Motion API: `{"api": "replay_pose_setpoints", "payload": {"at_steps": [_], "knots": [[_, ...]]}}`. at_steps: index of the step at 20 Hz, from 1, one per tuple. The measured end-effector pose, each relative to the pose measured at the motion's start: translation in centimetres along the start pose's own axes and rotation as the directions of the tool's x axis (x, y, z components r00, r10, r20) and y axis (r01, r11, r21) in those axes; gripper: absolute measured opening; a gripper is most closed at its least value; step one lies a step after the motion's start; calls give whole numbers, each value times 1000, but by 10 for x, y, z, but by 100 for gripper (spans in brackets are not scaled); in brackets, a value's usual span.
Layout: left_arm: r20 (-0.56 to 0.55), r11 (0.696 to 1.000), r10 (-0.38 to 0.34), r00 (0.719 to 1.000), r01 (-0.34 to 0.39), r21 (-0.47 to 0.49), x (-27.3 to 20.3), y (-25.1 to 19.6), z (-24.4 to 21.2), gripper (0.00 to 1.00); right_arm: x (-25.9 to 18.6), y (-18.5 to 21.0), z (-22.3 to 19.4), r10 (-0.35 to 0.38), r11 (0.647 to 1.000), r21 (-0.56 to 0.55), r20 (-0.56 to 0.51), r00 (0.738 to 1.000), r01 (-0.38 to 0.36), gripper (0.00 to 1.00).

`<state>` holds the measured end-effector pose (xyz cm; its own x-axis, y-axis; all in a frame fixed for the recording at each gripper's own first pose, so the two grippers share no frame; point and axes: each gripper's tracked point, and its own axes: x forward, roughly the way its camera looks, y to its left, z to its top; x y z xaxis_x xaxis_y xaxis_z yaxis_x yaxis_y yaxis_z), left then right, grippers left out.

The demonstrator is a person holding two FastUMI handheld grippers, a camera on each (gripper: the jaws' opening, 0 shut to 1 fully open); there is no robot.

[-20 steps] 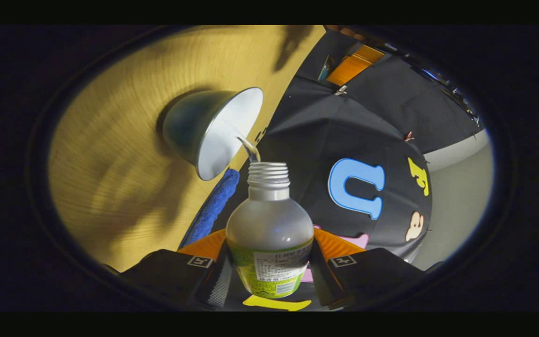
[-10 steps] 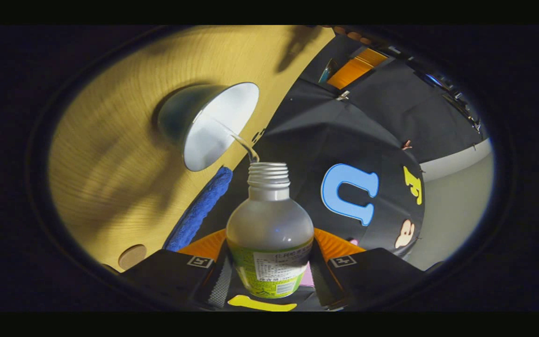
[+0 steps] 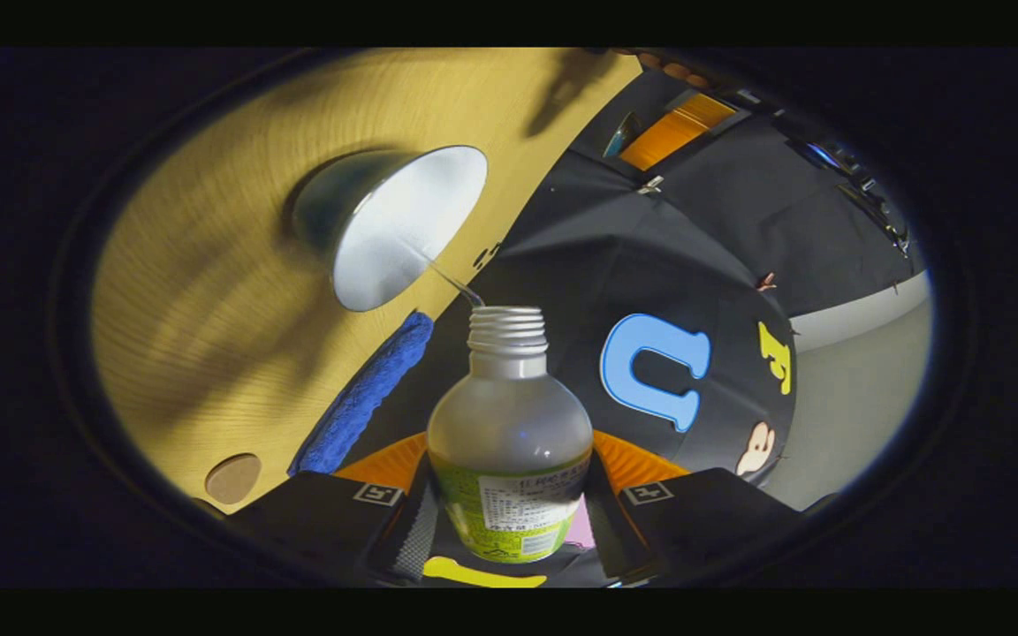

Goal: Open the teacup lid with one hand, grasp the water bottle and pour water into the teacup with the other hand; after pouring, place the water bottle on the coaster and then close the teacup lid.

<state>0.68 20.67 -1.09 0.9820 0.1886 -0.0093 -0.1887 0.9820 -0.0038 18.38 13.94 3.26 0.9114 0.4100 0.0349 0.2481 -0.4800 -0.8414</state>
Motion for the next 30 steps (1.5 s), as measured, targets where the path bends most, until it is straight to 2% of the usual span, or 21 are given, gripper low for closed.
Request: {"api": "replay_pose_setpoints", "payload": {"at_steps": [3, 4, 12, 30], "knots": [[0, 1000, 2, 1000, -2, 0, 0, 0, 0, 29, 0, -6, -3, -17, 1000, -11, 0, 1000, 17, 72], [0, 1000, 2, 1000, -2, 0, 0, 0, 0, 29, 0, -6, -3, -21, 1000, -17, 1, 1000, 21, 75], [0, 1000, 2, 1000, -2, 0, 0, 1, 0, 29, 0, -9, 1, -33, 998, -56, 22, 999, 34, 75], [-1, 1000, 4, 1000, -4, 1, 1, 1, 0, 29, -1, -10, 9, -46, 998, -43, 56, 997, 48, 75]]}}
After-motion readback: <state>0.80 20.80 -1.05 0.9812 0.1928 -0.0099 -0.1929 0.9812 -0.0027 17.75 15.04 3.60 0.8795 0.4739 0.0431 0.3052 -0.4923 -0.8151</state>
